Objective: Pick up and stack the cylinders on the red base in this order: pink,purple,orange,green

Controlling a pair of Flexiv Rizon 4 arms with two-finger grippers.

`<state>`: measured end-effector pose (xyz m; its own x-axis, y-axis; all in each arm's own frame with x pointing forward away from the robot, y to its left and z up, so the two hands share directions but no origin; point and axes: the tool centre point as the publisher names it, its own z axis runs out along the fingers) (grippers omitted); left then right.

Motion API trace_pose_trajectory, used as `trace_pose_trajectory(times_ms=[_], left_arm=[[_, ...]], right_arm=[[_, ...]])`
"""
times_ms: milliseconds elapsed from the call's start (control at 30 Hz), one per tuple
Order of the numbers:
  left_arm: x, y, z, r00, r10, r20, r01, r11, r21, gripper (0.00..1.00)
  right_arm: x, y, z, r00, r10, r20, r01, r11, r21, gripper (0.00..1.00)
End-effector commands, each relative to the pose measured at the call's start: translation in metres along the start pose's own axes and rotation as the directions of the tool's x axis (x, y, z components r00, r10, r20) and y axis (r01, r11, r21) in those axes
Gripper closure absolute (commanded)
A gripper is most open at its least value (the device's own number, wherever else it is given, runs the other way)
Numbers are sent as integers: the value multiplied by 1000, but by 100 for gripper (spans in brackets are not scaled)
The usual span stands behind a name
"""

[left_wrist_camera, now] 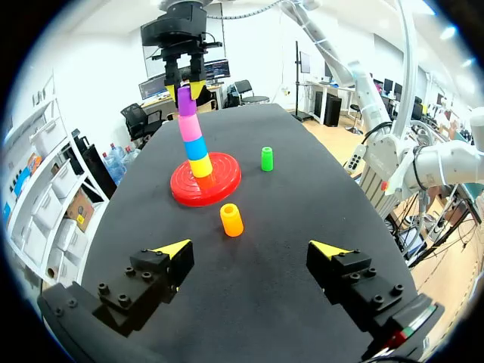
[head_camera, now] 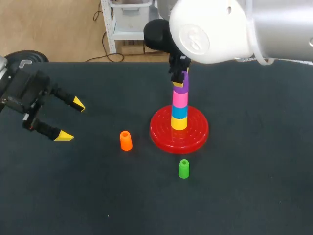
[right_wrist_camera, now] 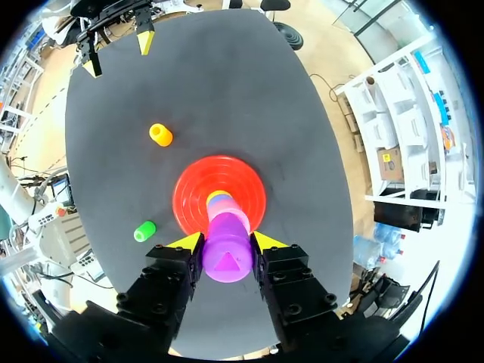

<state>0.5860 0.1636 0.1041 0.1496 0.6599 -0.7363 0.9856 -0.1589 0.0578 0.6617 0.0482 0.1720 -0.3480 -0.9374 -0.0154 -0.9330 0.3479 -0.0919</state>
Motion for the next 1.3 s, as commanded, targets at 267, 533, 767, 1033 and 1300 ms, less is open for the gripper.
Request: trace_pose_trajectory(times_ms=[267,533,767,1033,1300], left_arm=[[1,0,0,1000,2,1,-2,1000,-1,0],[1,0,0,1000,2,1,-2,1000,-1,0],[1,0,0,1000,2,1,-2,1000,-1,0],[1,0,0,1000,2,1,-2,1000,-1,0],[1,0,0,1000,2,1,-2,1000,-1,0]], right_arm=[[-6,-6,4,1000,-6,4,6,1000,-6,100],[-6,-11,11,1000,0,7,0,999,-49,100],[-1,-14,19,1000,10,22,-9,997,-78,100],[-2,-15,26,1000,8,14,-6,995,-99,100],[-2,-13,23,1000,6,13,-5,996,-91,100]])
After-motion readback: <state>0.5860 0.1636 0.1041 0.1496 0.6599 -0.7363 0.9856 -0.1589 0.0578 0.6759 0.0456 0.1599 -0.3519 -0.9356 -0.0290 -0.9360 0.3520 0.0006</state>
